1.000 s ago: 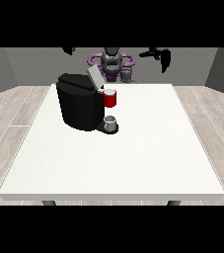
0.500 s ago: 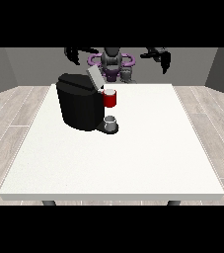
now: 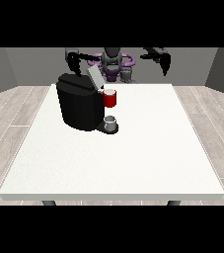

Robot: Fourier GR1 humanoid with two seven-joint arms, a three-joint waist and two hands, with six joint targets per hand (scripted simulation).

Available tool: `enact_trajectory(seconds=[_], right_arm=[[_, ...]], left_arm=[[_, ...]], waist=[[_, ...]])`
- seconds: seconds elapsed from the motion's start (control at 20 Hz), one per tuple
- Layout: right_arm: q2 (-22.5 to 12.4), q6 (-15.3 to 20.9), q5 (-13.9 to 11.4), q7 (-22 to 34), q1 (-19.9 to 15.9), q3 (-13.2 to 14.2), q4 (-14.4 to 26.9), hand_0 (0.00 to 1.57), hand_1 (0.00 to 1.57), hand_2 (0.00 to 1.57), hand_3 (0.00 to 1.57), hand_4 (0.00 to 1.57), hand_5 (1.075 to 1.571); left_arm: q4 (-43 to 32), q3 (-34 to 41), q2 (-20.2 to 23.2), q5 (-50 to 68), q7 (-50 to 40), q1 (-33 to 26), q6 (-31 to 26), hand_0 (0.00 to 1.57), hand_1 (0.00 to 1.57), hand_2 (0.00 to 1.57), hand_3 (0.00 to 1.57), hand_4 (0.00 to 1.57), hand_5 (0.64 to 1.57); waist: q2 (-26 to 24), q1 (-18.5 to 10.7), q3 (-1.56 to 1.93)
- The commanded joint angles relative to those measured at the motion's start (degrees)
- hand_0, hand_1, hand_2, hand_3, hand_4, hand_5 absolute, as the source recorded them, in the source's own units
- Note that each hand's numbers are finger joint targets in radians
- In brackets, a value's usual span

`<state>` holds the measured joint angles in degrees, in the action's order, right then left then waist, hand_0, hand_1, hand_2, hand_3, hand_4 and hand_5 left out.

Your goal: Insert the coffee pod into the coffee machine and close the lid

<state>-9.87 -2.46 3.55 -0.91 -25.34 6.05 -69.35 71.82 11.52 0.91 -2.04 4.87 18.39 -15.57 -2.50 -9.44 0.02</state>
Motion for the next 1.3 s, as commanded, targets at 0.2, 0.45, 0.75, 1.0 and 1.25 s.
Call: enact_trajectory(seconds=[0.2, 0.45, 0.75, 1.0, 1.25], right_arm=[[1.4, 0.2, -2.1, 0.6, -5.6, -1.5, 4.4, 0.00, 0.00, 0.00, 0.00, 0.00, 1.571], [0.4, -1.5, -3.4, -2.5, -8.1, -1.3, 7.7, 0.00, 0.00, 0.00, 0.00, 0.00, 1.571], [0.9, -1.3, -4.1, -0.3, -11.2, -1.7, 9.4, 0.00, 0.00, 0.00, 0.00, 0.00, 1.571], [1.0, -1.8, -4.1, -0.3, -11.8, -1.5, 9.2, 0.00, 0.00, 0.00, 0.00, 0.00, 1.571], [2.1, -1.2, -5.0, -0.6, -15.5, -2.1, 10.0, 0.00, 0.00, 0.00, 0.00, 0.00, 1.571]], left_arm=[[6.0, -0.4, 3.1, 2.7, -2.2, -3.7, 0.1, 0.00, 0.00, 0.00, 0.00, 0.00, 1.571], [7.8, -1.8, 1.9, 2.3, -1.1, -4.1, 2.6, 0.00, 0.00, 0.00, 0.00, 0.00, 1.571], [9.2, -2.7, 1.3, 2.8, -2.5, -4.8, 4.2, 0.00, 0.00, 0.00, 0.00, 0.00, 1.571], [7.5, -0.7, 6.0, 4.0, -0.2, -6.9, 1.0, 0.00, 0.00, 0.00, 0.00, 0.00, 1.571], [4.6, -0.7, 5.5, 4.4, 2.2, -4.9, 1.8, 0.00, 0.00, 0.00, 0.00, 0.00, 1.571]], waist=[[2.3, 2.2, -0.02], [4.6, 2.1, -0.02], [4.2, 1.5, -0.02], [4.0, 2.5, -0.03], [6.6, 2.9, -0.03]])
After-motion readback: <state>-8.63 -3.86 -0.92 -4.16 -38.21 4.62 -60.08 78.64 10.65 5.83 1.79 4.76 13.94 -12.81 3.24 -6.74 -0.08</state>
